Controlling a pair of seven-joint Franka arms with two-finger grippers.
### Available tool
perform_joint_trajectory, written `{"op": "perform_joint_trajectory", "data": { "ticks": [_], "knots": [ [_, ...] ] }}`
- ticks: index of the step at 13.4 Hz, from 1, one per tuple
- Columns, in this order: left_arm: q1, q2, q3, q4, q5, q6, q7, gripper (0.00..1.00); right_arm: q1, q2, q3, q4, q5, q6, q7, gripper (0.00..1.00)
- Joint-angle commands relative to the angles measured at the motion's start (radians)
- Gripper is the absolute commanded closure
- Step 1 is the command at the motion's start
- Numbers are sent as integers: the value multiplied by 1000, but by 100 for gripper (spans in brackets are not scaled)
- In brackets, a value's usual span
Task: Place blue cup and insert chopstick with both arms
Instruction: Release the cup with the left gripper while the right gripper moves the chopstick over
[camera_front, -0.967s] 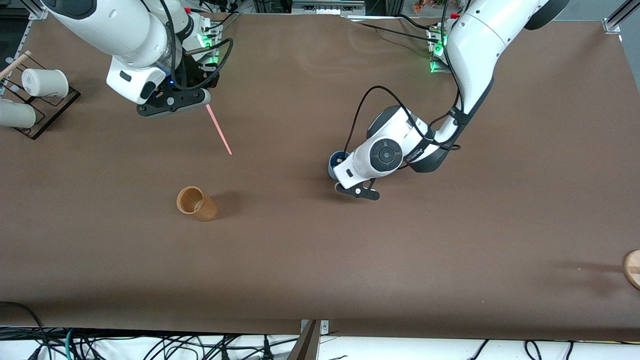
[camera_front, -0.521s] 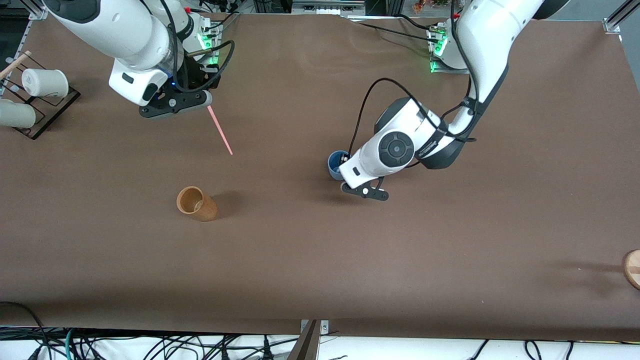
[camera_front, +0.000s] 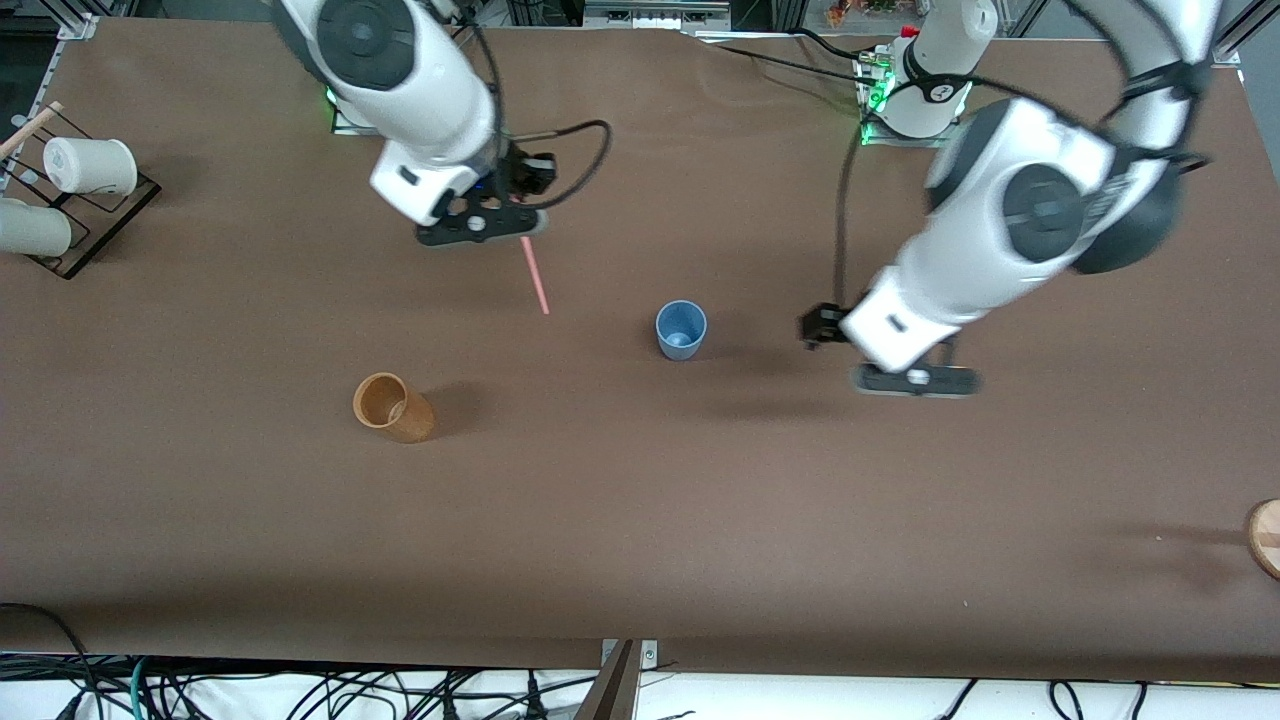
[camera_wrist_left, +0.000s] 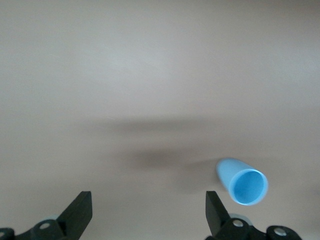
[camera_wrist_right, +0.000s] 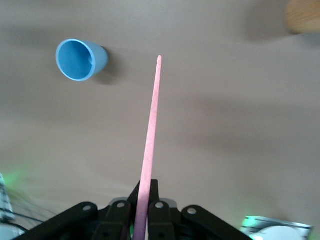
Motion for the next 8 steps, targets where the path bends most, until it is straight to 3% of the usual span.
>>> {"op": "perform_joint_trajectory", "data": {
  "ticks": [1, 4, 5, 8],
  "knots": [
    [99, -24, 2, 64, -1, -98, 171, 0, 77, 86, 12, 56, 31, 68, 165, 100],
    [-90, -119, 320, 57, -5, -115, 275, 0, 160, 149, 12, 79, 34, 165, 290, 100],
    [-94, -159, 327, 31, -5, -114, 279, 0, 172, 162, 12, 79, 34, 197, 316, 100],
    [-86, -350, 327, -234, -12, -8, 279, 0, 217, 208, 12, 79, 27, 262, 377, 100]
  ]
}}
